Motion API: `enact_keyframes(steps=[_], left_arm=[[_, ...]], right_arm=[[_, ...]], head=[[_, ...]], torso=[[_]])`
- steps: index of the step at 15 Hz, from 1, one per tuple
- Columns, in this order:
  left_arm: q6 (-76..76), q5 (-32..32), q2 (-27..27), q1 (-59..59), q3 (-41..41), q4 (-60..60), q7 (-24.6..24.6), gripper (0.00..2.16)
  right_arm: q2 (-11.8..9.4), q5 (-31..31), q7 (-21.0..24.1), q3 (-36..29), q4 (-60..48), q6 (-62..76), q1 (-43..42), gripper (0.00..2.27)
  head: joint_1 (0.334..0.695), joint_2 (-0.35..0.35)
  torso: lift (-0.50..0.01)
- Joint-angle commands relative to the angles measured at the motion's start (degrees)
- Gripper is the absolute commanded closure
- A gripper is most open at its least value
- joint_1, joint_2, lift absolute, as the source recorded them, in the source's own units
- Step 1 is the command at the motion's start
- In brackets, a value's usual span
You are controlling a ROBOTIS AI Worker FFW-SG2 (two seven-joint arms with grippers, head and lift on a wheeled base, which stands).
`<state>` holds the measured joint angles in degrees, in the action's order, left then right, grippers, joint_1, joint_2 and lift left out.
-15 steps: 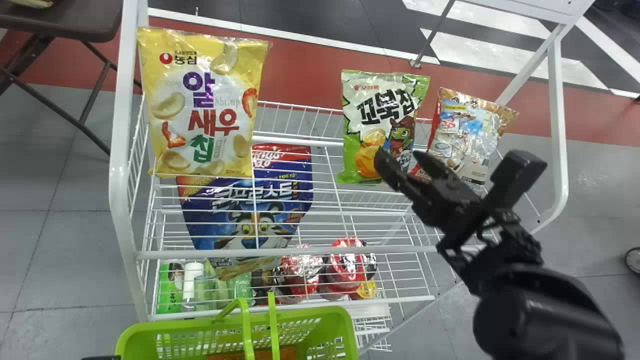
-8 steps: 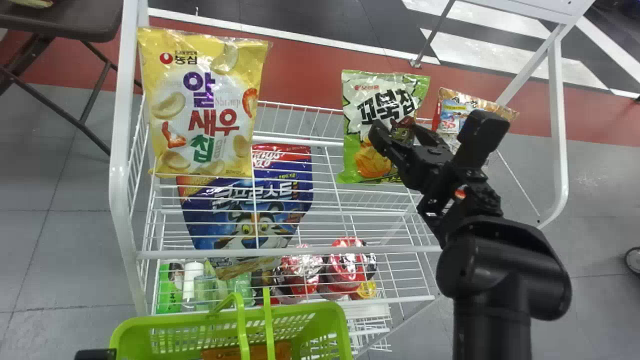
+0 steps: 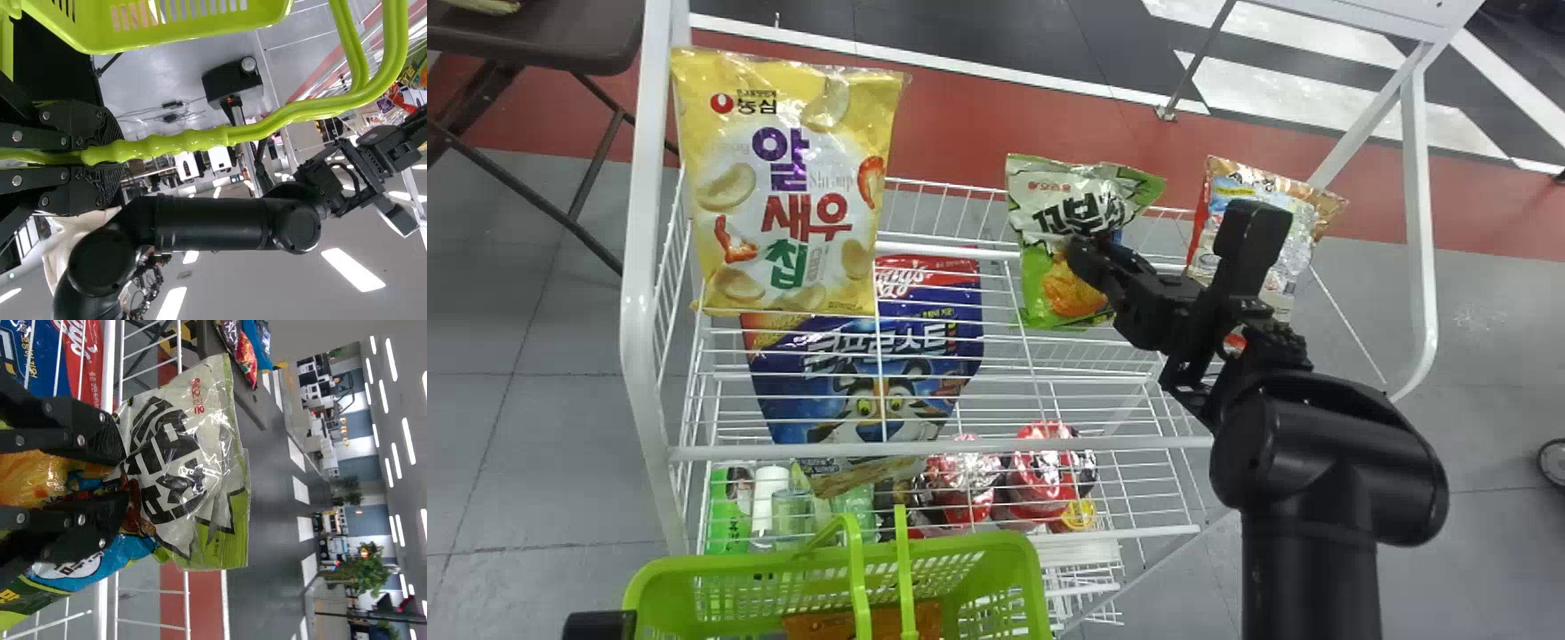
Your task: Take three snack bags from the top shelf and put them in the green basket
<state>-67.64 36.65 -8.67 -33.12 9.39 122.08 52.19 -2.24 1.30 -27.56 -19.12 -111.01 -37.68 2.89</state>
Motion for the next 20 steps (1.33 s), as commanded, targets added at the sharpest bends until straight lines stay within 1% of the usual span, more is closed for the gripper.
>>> enact_keyframes(steps=[1,3,6,8,9,11,13,14,16,18,20], left_arm=[[0.0,-0.1,0.1,0.2,0.2,0.0,-0.1,1.22],[-0.2,-0.1,0.0,0.4,0.4,0.1,-0.3,1.22],[-0.2,0.0,-0.2,0.5,0.3,0.2,-0.2,1.22],[-0.2,0.1,-0.2,0.5,0.0,0.4,-0.1,1.22],[-0.2,0.1,-0.2,0.5,0.0,0.4,-0.1,1.22],[-0.2,0.3,-0.2,0.3,-0.1,0.5,-0.1,1.22],[0.0,0.3,-0.1,0.0,0.0,0.9,-0.2,1.22],[0.2,0.2,0.1,-0.2,0.1,0.9,-0.2,1.22],[0.7,0.0,0.2,-0.6,0.4,1.0,-0.1,1.22],[1.6,-0.2,0.4,-1.7,0.5,1.1,-0.1,1.22],[3.0,-0.4,0.4,-2.4,0.5,1.4,-0.1,1.22]], right_arm=[[0.6,0.6,0.3,-0.7,-4.6,0.6,3.1,2.24],[1.2,2.0,0.4,-2.4,-10.1,-1.7,6.3,2.24],[1.3,5.6,-0.8,-5.0,-25.3,-16.8,14.2,2.24],[1.5,13.4,-1.6,-9.4,-35.3,-28.7,20.9,2.24],[2.3,17.7,-2.4,-12.0,-38.8,-33.1,24.1,2.24],[2.3,20.9,-5.8,-14.7,-42.9,-41.2,27.6,2.24],[2.3,26.2,-9.7,-18.9,-44.7,-52.4,28.7,2.24],[2.3,29.6,-11.4,-20.8,-45.0,-52.4,30.2,2.24],[2.3,32.5,-14.2,-22.2,-45.2,-52.4,32.6,2.24],[2.3,32.5,-14.7,-21.2,-43.9,-52.4,32.9,2.24],[2.3,31.0,-14.6,-17.4,-39.8,-52.4,33.7,2.24]], head=[[0.695,-0.350],[0.695,-0.350],[0.695,-0.350],[0.695,-0.350],[0.695,-0.350],[0.695,-0.350],[0.695,-0.350],[0.695,-0.350],[0.695,-0.350],[0.695,-0.350],[0.695,-0.350]], torso=[[-0.044],[-0.044],[-0.044],[-0.044],[-0.044],[-0.044],[-0.044],[-0.044],[-0.044],[-0.044],[-0.044]])
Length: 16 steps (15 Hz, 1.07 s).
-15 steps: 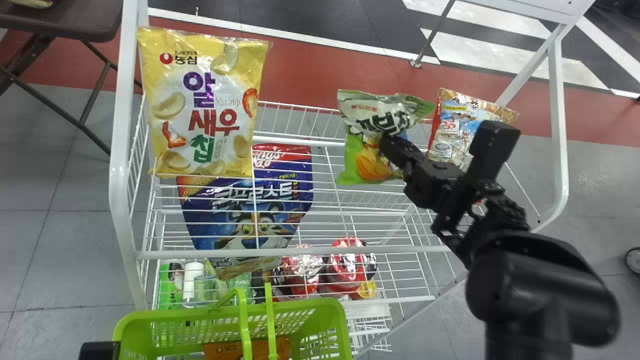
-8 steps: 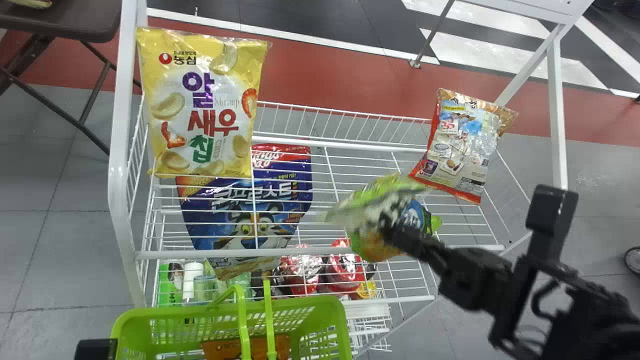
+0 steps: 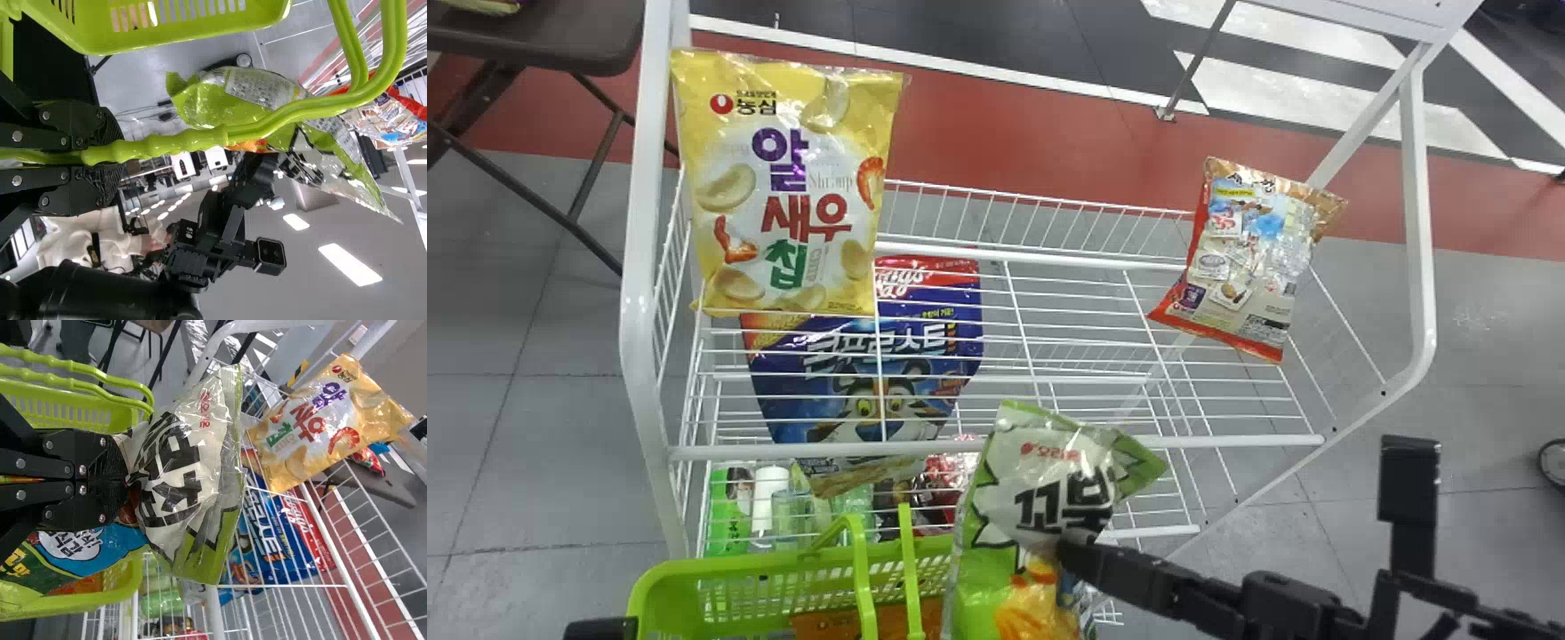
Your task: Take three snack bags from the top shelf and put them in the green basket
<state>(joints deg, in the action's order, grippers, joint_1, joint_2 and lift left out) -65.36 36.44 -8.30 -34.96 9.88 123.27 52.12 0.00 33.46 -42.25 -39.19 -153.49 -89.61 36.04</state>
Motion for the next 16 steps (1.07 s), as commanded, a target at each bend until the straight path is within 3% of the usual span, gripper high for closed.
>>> enact_keyframes(steps=[1,7,9,10,11,12,13,16], left_arm=[[1.1,-0.3,0.0,-1.0,0.0,0.7,0.0,1.22],[1.6,-1.1,0.5,-1.3,0.0,1.3,0.1,1.22],[1.8,-1.1,0.5,-1.3,0.0,1.3,0.2,1.22],[1.8,-1.1,0.5,-1.1,0.0,1.3,0.4,1.22],[1.8,-1.1,0.5,-1.1,0.0,1.4,0.4,1.22],[1.8,-1.1,0.5,-1.0,0.0,1.4,0.4,1.22],[1.8,-1.1,0.5,-0.9,0.0,1.4,0.4,1.22],[1.6,-1.1,0.4,-0.9,-0.2,1.4,0.6,1.22]], right_arm=[[0.1,-2.8,0.3,5.3,5.1,-0.5,0.5,2.24],[0.0,-7.6,3.9,18.1,16.1,-0.5,-0.2,2.24],[-1.1,-12.7,5.6,22.9,19.1,-0.5,-0.9,2.22],[-1.2,-13.6,7.7,23.5,19.9,-0.5,-0.9,1.98],[-1.5,-14.2,9.5,23.9,20.0,-0.5,-0.9,1.40],[-1.6,-14.9,10.3,23.7,19.0,-0.5,-0.8,0.20],[-1.6,-15.7,11.6,23.5,17.6,-0.5,-0.3,0.00],[-1.6,-17.0,12.2,21.5,13.0,5.1,1.8,0.05]], head=[[0.695,-0.350],[0.695,-0.350],[0.695,-0.350],[0.695,-0.350],[0.695,-0.350],[0.695,-0.350],[0.695,-0.350],[0.695,-0.350]], torso=[[-0.044],[-0.044],[-0.044],[-0.044],[-0.044],[-0.044],[-0.044],[-0.044]])
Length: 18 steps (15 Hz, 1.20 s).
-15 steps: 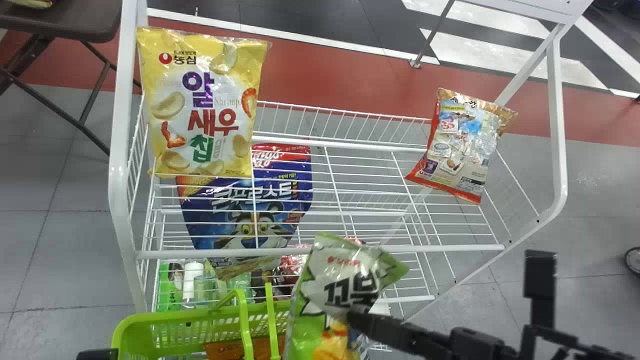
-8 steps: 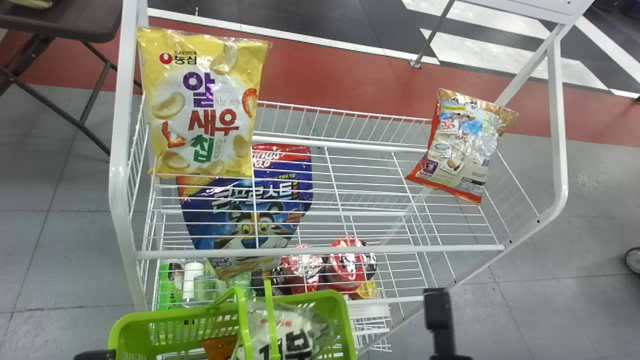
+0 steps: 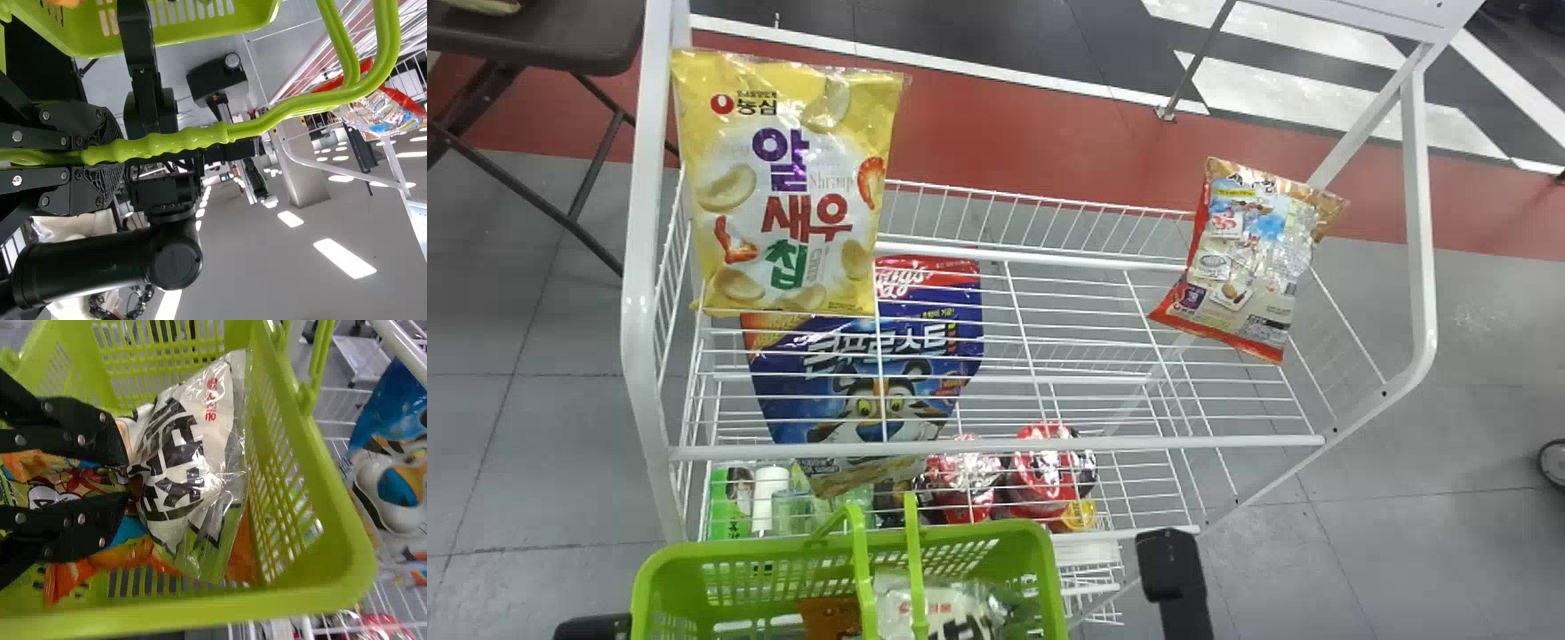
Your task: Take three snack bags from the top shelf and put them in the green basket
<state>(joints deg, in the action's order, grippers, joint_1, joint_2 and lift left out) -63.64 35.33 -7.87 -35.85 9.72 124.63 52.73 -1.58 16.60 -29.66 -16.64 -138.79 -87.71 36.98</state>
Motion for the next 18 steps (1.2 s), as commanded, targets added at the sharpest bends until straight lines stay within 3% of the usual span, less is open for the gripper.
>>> enact_keyframes(steps=[1,5,8,10,14,18], left_arm=[[-0.1,0.0,0.0,0.1,-0.1,0.0,-0.1,1.22],[-0.1,0.0,0.0,0.2,0.0,0.0,-0.1,1.22],[-0.1,0.1,0.0,0.2,0.0,0.0,0.1,1.22],[-0.1,0.1,0.0,0.2,0.0,-0.1,0.3,1.22],[-0.1,0.1,0.0,0.1,-0.1,-0.1,0.3,1.22],[-0.3,0.4,0.0,0.7,-0.5,-0.2,-0.1,1.22]], right_arm=[[0.0,0.1,-1.2,-1.6,-2.4,8.3,1.9,0.05],[0.9,1.9,-3.9,-3.0,-2.1,38.2,4.6,0.06],[1.4,1.9,1.6,-3.4,2.2,64.4,3.1,0.06],[1.5,1.4,4.3,-5.4,6.0,67.5,-2.9,0.06],[1.4,-4.4,14.3,-9.6,16.3,63.7,-18.8,0.08],[0.6,-10.5,15.2,-14.2,28.2,59.4,-32.1,0.09]], head=[[0.695,-0.350],[0.695,-0.350],[0.695,-0.350],[0.695,-0.350],[0.695,-0.350],[0.695,-0.350]], torso=[[-0.044],[-0.044],[-0.044],[-0.044],[-0.044],[-0.044]])
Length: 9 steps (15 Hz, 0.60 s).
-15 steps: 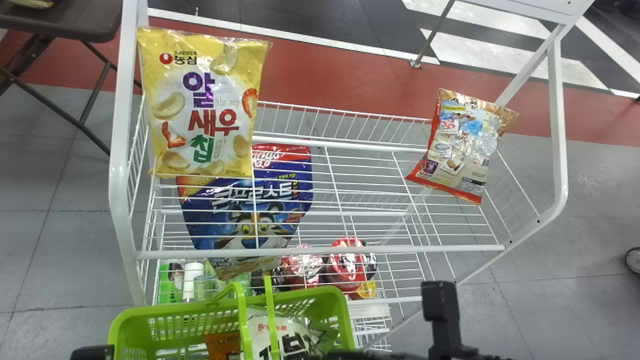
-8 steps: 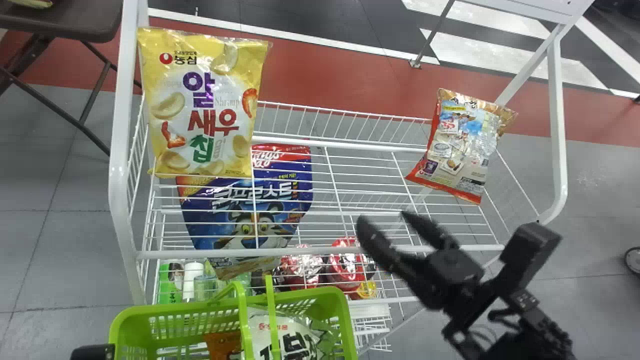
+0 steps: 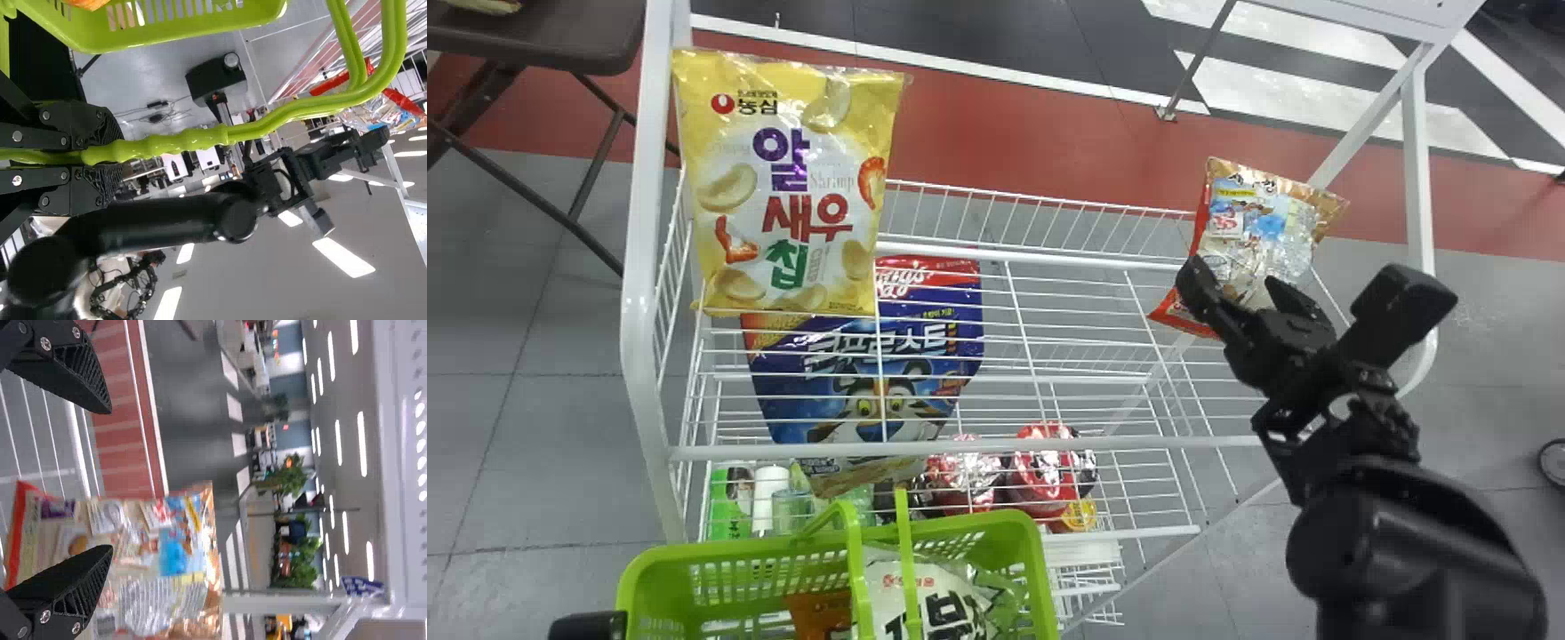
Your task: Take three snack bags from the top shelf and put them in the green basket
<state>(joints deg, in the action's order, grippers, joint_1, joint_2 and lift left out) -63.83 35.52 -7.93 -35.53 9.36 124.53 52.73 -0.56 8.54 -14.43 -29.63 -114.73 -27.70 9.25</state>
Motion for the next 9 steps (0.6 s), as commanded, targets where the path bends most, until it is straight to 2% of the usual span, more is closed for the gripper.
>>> enact_keyframes(steps=[1,4,6,7,8,9], left_arm=[[-0.3,0.3,0.0,0.9,0.0,-0.3,-0.3,1.22],[-0.6,0.4,0.1,1.6,0.1,-0.6,-0.7,1.22],[-0.6,0.4,0.1,1.9,0.2,-0.6,-0.9,1.22],[-0.6,0.4,0.1,1.9,0.2,-0.6,-1.1,1.22],[-0.6,0.5,0.1,1.9,0.1,-1.0,-1.1,1.22],[-0.6,0.5,0.1,1.9,0.0,-1.0,-1.2,1.22]], right_arm=[[-1.0,-3.2,0.0,-1.5,6.4,-1.1,-6.1,0.09],[-4.1,-3.8,0.3,-1.5,11.9,-2.3,-10.2,0.10],[-4.8,-5.1,0.3,-1.5,14.0,-2.9,-11.9,0.19],[-5.5,-5.2,0.2,-1.5,14.8,-2.9,-11.9,0.72],[-5.9,-4.9,0.0,-1.3,15.1,-3.2,-11.9,1.60],[-5.9,-4.7,-0.8,-1.4,15.0,-3.7,-11.8,2.08]], head=[[0.695,-0.350],[0.695,-0.350],[0.695,-0.350],[0.695,-0.350],[0.695,-0.350],[0.695,-0.350]], torso=[[-0.044],[-0.044],[-0.044],[-0.044],[-0.044],[-0.044]])
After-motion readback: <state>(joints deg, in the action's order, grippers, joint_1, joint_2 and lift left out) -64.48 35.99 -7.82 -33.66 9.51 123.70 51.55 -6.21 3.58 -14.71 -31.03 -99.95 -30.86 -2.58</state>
